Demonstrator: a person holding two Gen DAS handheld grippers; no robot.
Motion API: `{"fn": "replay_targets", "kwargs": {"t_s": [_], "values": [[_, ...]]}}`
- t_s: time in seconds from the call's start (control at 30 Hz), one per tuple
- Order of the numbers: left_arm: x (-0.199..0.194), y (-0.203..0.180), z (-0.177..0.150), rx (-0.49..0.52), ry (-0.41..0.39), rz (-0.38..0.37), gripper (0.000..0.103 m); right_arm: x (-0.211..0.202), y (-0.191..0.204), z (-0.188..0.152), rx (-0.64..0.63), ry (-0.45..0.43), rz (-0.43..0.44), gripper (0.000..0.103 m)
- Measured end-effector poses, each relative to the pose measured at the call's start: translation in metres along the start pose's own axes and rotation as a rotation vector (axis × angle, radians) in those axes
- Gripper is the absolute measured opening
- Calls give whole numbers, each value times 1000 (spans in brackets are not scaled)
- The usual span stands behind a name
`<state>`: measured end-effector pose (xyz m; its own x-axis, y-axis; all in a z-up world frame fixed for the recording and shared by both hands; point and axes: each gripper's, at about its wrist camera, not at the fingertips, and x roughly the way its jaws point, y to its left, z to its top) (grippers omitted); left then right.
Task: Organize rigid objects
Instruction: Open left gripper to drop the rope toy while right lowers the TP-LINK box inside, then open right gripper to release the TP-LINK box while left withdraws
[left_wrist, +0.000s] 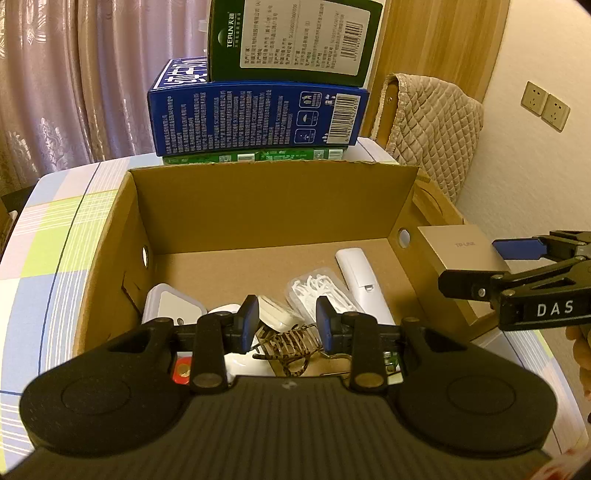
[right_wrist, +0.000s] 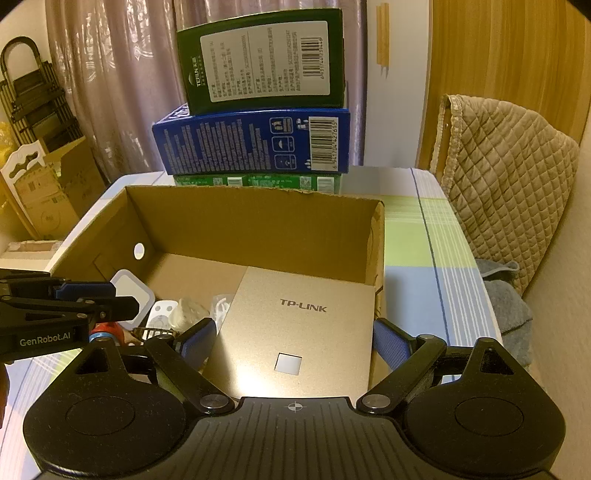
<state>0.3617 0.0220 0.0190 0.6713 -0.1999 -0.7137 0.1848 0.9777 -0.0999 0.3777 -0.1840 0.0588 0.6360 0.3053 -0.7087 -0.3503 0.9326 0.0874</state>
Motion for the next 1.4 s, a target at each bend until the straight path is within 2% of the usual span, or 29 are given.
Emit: {"fn": "replay_targets", "kwargs": {"t_s": [0.63,0.9,1.0,1.07,1.2,1.23,1.4], "values": [[-7,-2,0,7,-7,1,28,-3,-2,-1,39,-4,17,88],[-21,-5,2,6,-19,12,32,-15,2,0,36,-11,6,88],[-31,-6,3,1,-29,20,39,-25,6,0,28,-17,7,88],[-41,-7,4,-7,-35,21,52,-35,9,1,30,-21,8,88],[-65,-10,3,-18,-59,26,69,-57,15,0,34,-33,11,88],[-72,-10,2,-27,-66,29,76,-64,17,-2,36,-38,13,88],[-110,-7,-3,-83,-98,40,87,-99,27,-5,36,-56,22,88]]}}
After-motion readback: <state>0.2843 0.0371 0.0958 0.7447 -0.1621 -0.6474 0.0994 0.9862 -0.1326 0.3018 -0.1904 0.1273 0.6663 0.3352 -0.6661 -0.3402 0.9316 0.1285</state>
